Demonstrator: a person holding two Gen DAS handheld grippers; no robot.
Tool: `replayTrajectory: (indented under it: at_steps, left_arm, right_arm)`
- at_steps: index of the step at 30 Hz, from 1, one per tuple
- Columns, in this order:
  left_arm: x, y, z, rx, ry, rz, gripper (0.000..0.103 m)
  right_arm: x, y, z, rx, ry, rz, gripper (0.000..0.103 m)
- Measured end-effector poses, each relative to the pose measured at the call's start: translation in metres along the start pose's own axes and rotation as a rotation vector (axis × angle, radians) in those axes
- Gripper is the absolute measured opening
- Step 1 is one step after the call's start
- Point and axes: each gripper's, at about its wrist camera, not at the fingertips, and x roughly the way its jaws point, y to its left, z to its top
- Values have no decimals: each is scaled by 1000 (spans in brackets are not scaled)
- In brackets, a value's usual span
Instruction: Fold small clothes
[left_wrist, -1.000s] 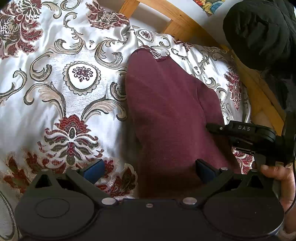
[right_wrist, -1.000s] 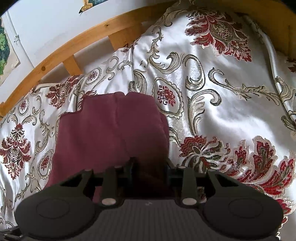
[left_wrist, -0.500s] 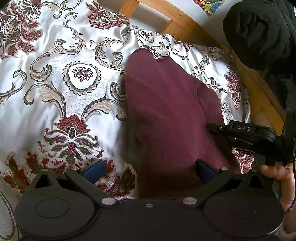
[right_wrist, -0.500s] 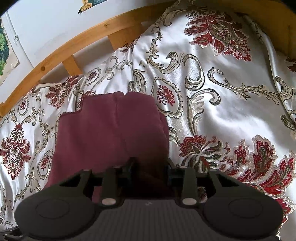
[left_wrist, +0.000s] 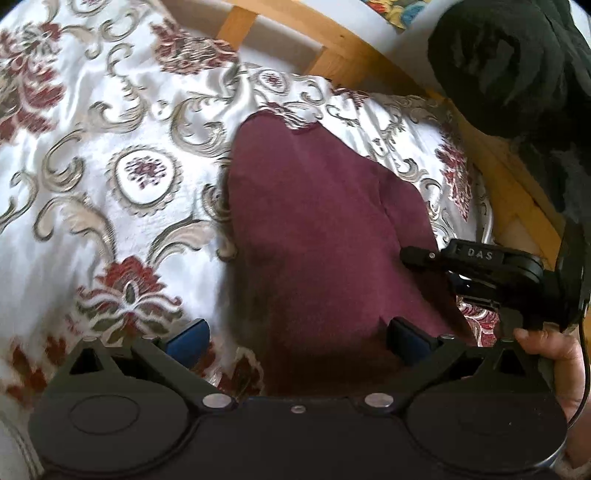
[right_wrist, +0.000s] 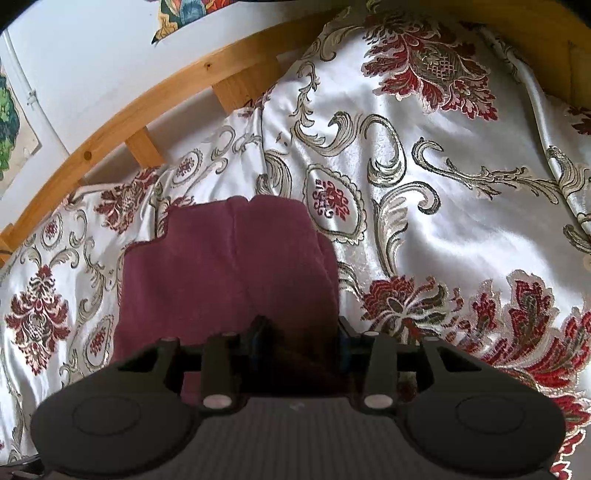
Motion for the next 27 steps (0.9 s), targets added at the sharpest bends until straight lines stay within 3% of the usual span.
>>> replayTrajectory:
  at_steps: [8,11,13,15,20,24,27]
  left_arm:
    - [19,3,8,-46,55,-96,102]
    - [19,9,9,-64,33,-58,96]
    - [19,18,9,-121,34,-53,95]
    - [18,25,6,-190,32,-70,95]
    - [19,19,4,-157,33,-54,95]
    - [20,18,3,-154,30,-54,95]
    - [20,17,2,-146,28,-51,96]
  right_arm:
    - [14,-13,5,105,-67,88,60]
    - [16,-25,6,217,-83,142,62]
    - [14,-31,7,267,-109,154,60]
    - [9,-32,9,264,-150,134,46]
    - [-2,-7,10,64,-254,112,7]
    - [-13,35,5,-221,-304,140,7]
    - [-9,55,-1,-338,-290,130,7]
